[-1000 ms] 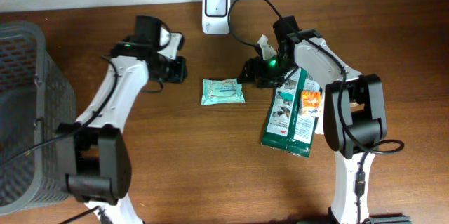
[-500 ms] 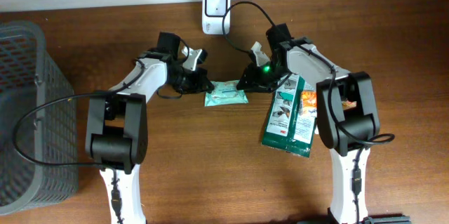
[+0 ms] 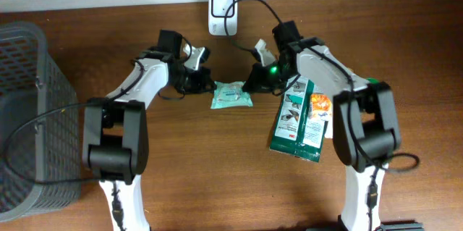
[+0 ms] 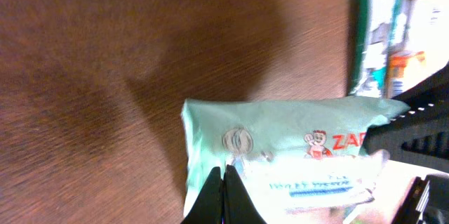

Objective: Scan the item barcode

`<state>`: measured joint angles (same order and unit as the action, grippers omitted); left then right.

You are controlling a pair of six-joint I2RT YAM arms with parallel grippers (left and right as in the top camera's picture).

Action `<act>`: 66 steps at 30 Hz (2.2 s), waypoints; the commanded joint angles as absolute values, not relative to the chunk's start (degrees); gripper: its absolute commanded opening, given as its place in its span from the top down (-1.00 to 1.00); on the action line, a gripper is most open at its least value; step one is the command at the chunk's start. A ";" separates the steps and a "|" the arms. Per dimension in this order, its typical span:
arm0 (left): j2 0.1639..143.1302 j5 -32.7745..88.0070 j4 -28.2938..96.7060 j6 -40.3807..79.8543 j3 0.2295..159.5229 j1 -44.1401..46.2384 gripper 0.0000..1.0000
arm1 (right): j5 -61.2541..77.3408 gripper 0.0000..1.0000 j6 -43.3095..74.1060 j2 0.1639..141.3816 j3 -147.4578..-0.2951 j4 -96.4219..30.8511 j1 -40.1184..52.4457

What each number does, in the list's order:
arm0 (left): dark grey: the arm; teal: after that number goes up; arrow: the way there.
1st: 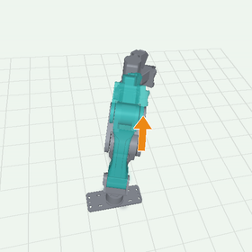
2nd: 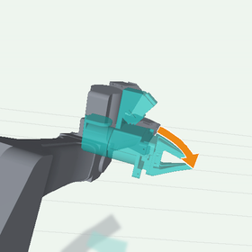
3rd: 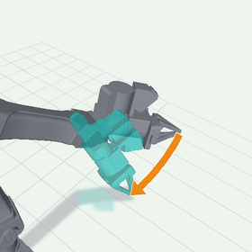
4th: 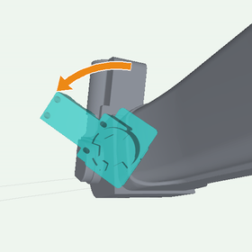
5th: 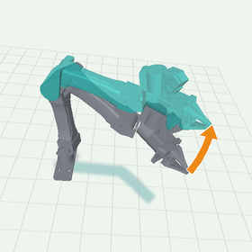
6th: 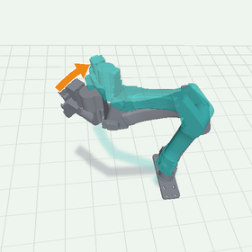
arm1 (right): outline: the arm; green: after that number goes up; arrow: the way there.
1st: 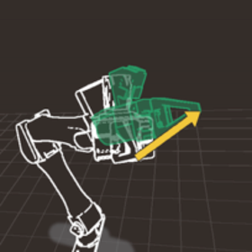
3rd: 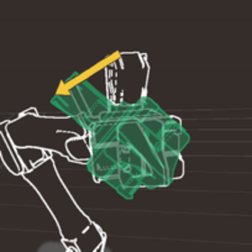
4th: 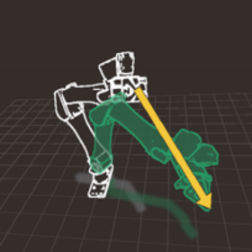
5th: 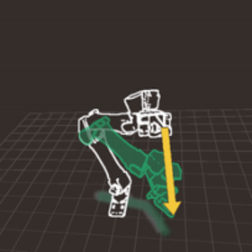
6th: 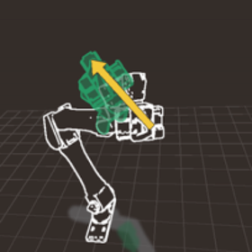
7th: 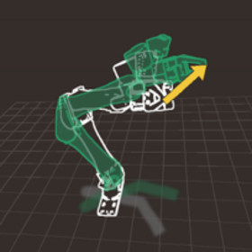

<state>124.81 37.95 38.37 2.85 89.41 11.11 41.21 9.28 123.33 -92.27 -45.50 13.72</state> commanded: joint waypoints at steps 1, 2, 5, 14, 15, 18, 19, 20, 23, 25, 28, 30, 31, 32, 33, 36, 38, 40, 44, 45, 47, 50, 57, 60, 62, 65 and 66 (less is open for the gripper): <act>120.79 37.69 38.59 2.96 89.03 10.68 1.00 | 37.56 0.91 8.40 117.23 -92.05 -47.99 14.11; 120.79 37.45 38.59 2.96 89.03 10.70 1.00 | 37.19 0.92 8.38 116.86 -92.05 -48.82 14.11; 120.79 34.48 38.70 2.98 89.03 10.68 1.00 | 32.88 0.91 8.45 115.42 -92.05 -49.56 15.11; 120.84 32.51 39.51 3.01 89.01 10.70 1.00 | 27.83 0.91 16.47 114.34 -96.60 -46.54 25.10; 120.86 32.56 39.88 3.03 88.92 10.74 1.00 | 28.71 0.91 16.60 114.13 -97.19 -46.41 25.12; 120.86 34.24 39.92 3.49 88.92 12.40 1.00 | 31.00 0.92 16.62 114.06 -99.22 -46.48 27.75; 120.86 34.76 39.83 4.40 88.92 13.28 1.00 | 31.29 0.92 16.62 114.02 -99.68 -46.50 28.62; 120.86 34.79 39.48 5.80 88.92 13.41 1.00 | 31.48 0.91 17.08 113.97 -99.88 -46.50 29.12; 120.86 34.72 36.88 6.87 88.92 13.26 1.00 | 30.39 0.91 17.08 113.97 -99.88 -46.72 31.55; 120.86 34.65 35.11 6.85 88.92 10.98 1.00 | 27.75 0.92 17.74 113.97 -99.88 -47.68 31.92; 120.86 31.48 34.61 6.79 88.92 2.28 1.00 | 25.34 0.91 17.72 113.97 -99.63 -48.34 32.23; 120.22 33.32 36.80 4.54 88.99 -2.72 1.00 | 24.77 0.34 17.65 113.97 -99.66 -50.37 31.03; 119.70 34.96 39.29 0.62 88.99 -3.81 1.00 | 24.73 0.01 17.65 113.97 -99.66 -54.43 28.38; 119.66 34.92 42.87 -3.73 88.97 -3.07 1.00 | 23.00 -0.08 17.17 114.72 -99.46 -60.12 25.78; 119.66 34.72 43.18 -4.23 88.97 -2.50 1.00 | 23.07 -0.08 16.29 115.02 -98.74 -61.06 25.76; 119.66 33.19 42.48 -4.16 88.97 -2.15 1.00 | 23.31 0.03 15.49 115.57 -94.24 -60.16 28.60; 119.66 30.52 42.59 -4.19 88.97 -2.13 1.00 | 23.31 0.07 17.98 115.79 -89.91 -54.92 32.67; 119.66 30.30 42.57 -4.19 88.97 -2.13 1.00 | 23.29 0.08 20.88 115.79 -87.05 -51.03 35.09; 119.66 27.49 42.30 -2.92 88.97 -2.31 1.00 | 21.61 0.17 28.80 115.79 -79.66 -41.52 38.61; 119.66 26.89 42.35 -2.33 88.97 -2.52 1.00 | 19.18 0.18 29.52 115.79 -78.72 -41.52 38.52; 119.66 26.89 42.35 -2.35 88.97 -2.68 1.00 | 16.71 0.21 29.47 115.79 -78.41 -42.59 37.63; 119.66 26.87 42.37 -2.37 88.97 -2.68 0.98 | 15.35 0.30 29.43 115.79 -78.41 -43.42 33.34; 119.66 26.04 42.81 -2.35 88.97 -2.68 0.95 | 14.55 0.45 23.79 115.79 -78.41 -25.10 26.94; 119.66 26.02 42.81 -2.35 88.97 -2.68 0.95 | 18.52 0.44 22.48 115.87 -78.41 -16.64 27.77; 119.66 26.02 43.11 -2.37 88.97 -2.68 0.95 | 20.23 0.43 22.55 115.87 -78.43 -15.84 28.51; 119.66 22.13 43.13 -2.35 88.97 -2.79 0.99 | 26.30 0.33 29.19 115.87 -78.43 -14.41 29.41; 119.66 20.10 43.13 -2.17 88.97 -3.16 1.00 | 25.32 0.33 32.18 115.90 -78.41 -13.30 30.65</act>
